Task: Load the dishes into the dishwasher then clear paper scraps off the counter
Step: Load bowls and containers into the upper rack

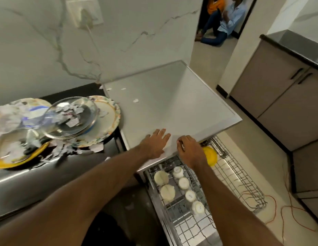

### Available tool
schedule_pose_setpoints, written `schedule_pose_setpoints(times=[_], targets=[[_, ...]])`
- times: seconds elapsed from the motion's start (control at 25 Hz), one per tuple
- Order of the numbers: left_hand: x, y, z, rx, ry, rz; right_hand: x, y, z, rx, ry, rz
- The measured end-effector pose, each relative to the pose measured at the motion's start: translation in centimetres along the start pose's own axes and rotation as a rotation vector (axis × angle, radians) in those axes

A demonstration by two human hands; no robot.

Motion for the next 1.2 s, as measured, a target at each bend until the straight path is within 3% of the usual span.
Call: schedule_pose_setpoints(times=[0.28,0.48,0.6,0.88,1.04,1.2], targets=[[-13.4,15.6,3.1,0.002,-0.288,0.183,3.3,19.8,-10.1,0.065,0.332,0.265],[-24.2,25.6,4.2,0.017,-0.427,0.36,1.8,35.2,-18.0,-0.089,0.603,0.558],[-30.4,31.6,3.6,-0.029,-0.498,0.513,0.5,42.1,-22.1,-0.143,0.762,0.63],[-42.7,46.7,-1.8,-0.43,-0.613,0.989,-0.1,51.3,-29.2,-0.306,0.902,0.583],[-45.6,52.2,-5.1,-0.677,-0.623,1.119,0.8,52.2,-30.9,-0.443,0.911,0.566],[-47.0,56.5,-9.0,-1.165,-0.746,1.327,1.7,52.1,-31.3,-0.493,0.926,0.557]])
Point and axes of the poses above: each hand's wrist, its own x-axis towards the middle knuckle, its own z-axis out of the back of the hand, y = z × x, the point moved 10 cm from there along x, towards the middle knuckle, and after that the axes turned 2 degrees about z, right-handed, at the moved point
